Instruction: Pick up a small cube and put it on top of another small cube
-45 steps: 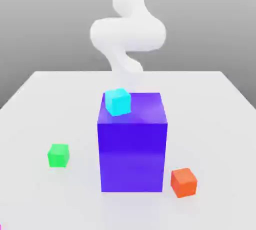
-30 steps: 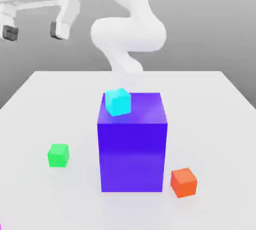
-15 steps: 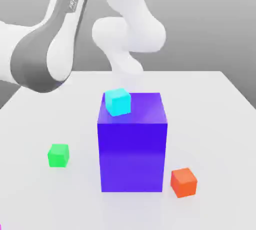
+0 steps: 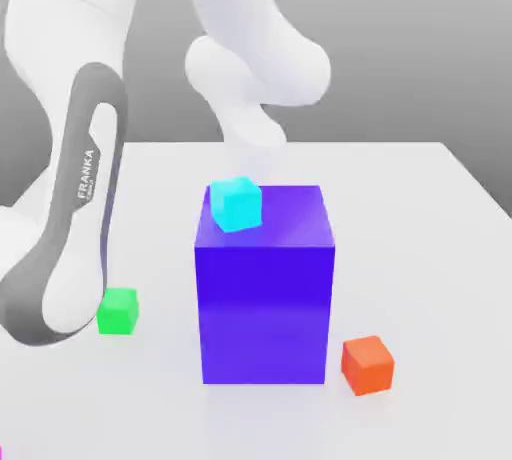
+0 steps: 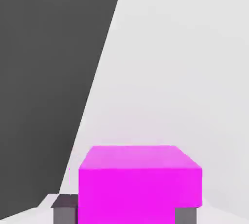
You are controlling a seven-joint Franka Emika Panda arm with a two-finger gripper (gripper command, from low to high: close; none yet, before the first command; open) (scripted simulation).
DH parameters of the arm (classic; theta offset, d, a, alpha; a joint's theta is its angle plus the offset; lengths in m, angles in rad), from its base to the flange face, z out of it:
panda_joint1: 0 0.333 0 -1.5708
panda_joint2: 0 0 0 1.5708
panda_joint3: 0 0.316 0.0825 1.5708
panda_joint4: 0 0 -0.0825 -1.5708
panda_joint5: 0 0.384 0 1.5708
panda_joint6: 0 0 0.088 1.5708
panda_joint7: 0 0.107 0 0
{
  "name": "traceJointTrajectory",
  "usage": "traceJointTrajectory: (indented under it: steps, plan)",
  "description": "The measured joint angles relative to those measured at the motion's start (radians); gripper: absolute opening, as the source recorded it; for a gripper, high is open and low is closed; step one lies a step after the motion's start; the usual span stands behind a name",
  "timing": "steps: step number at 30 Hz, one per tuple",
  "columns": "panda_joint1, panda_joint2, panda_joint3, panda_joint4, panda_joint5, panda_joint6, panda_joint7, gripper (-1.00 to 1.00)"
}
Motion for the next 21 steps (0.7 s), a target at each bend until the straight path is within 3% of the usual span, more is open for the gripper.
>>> traceJointTrajectory:
  steps: [4,13,17,21]
  plan:
    - [0.012,-0.13,-0.017,-0.058,0.011,-0.072,0.038,-1.0]
    - [0.033,-0.442,-0.042,-0.373,0.166,-0.054,0.351,-1.0]
    - [0.033,-0.575,-0.054,-0.522,0.142,-0.025,0.563,-1.0]
    - [-0.005,-0.698,-0.045,-0.675,0.055,0.014,0.822,-1.0]
